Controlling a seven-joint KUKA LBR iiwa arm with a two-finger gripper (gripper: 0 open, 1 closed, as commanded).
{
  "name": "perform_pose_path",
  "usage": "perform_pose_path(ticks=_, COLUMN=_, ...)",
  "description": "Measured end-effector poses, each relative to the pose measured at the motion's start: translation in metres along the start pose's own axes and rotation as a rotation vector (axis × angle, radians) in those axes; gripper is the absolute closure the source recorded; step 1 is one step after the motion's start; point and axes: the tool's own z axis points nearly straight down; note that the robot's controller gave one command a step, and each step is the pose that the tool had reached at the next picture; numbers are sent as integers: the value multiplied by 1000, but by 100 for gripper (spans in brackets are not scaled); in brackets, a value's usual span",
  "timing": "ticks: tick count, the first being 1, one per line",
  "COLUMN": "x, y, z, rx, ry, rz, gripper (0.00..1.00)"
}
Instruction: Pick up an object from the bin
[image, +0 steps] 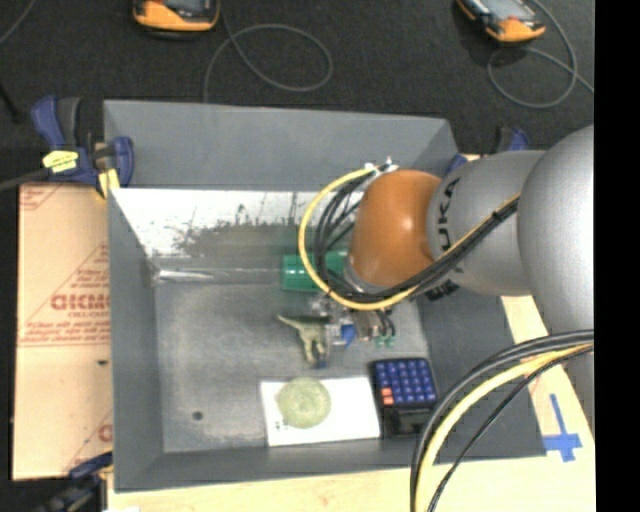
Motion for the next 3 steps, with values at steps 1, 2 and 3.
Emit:
perform_pose_path(ticks=1, x=1, y=0, z=-3, rx=0, ry=0, rz=0, gripper=100)
perform_pose_path(ticks=2, x=3, y=0, z=-20, rx=0, ry=4, rz=1, gripper=100)
perform_pose_path(ticks=3, x=2, y=0, z=-42, rx=0, ry=3, rz=1, gripper=100)
